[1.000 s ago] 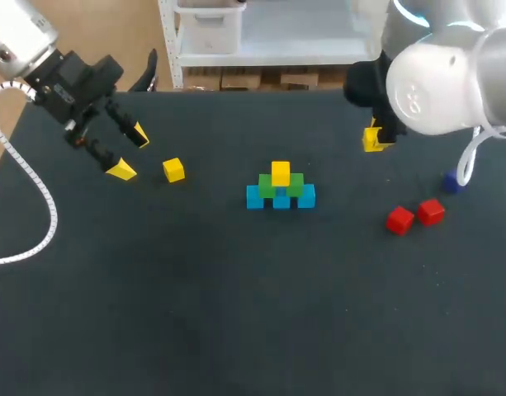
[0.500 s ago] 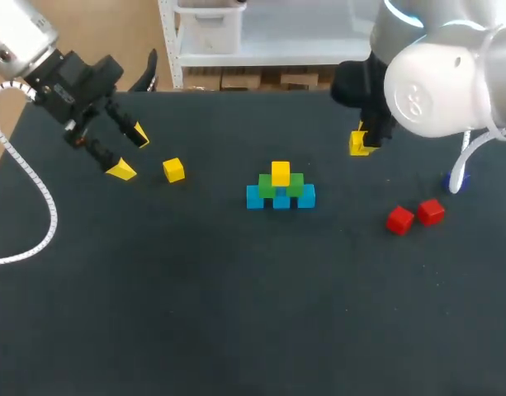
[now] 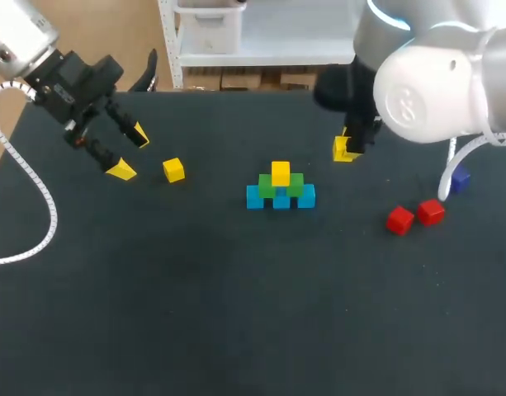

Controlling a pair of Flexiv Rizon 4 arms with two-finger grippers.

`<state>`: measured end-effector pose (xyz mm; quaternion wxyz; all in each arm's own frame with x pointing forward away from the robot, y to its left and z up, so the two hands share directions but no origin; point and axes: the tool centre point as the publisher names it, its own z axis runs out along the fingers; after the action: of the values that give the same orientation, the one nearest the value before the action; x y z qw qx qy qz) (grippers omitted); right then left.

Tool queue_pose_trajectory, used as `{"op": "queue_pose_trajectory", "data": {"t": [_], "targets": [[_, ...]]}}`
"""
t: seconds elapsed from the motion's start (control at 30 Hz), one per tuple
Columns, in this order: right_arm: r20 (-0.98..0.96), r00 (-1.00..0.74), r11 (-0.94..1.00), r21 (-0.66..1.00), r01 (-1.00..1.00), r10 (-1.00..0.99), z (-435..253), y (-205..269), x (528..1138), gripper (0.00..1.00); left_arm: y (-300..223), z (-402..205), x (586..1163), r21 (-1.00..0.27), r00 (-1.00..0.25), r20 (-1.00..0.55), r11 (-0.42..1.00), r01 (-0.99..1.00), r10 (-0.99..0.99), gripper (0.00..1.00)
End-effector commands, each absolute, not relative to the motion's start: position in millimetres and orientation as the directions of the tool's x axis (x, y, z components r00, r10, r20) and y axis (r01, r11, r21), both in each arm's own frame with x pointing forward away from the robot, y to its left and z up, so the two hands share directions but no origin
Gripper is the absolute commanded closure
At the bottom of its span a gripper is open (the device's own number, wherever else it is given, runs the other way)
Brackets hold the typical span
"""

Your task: Place the blue cubes, place green cubes on the blue cubes, place the yellow cubes on the green cubes, then place the red cubes on the yellow cubes, and place purple cube on the red cubes.

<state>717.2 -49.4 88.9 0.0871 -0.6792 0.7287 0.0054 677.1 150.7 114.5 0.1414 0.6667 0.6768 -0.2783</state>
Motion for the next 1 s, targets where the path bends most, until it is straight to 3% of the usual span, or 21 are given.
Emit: {"op": "queue_pose_trajectory", "data": {"t": [0.03, 1.0], "targets": [[-0.131, -0.065, 0.079, -0.11, -0.991, -0.989, 87.9, -42.4, 712.1, 1.0, 151.1, 114.1, 678.3, -0.188, -0.069, -0.563, -0.047, 0.981, 0.824, 0.0], [-0.127, -0.04, 0.048, -0.054, -0.997, -0.991, 73.7, 1.2, 696.4, 1.0, 151.1, 114.1, 678.3, -0.188, -0.069, -0.563, -0.047, 0.981, 0.824, 0.0]]}}
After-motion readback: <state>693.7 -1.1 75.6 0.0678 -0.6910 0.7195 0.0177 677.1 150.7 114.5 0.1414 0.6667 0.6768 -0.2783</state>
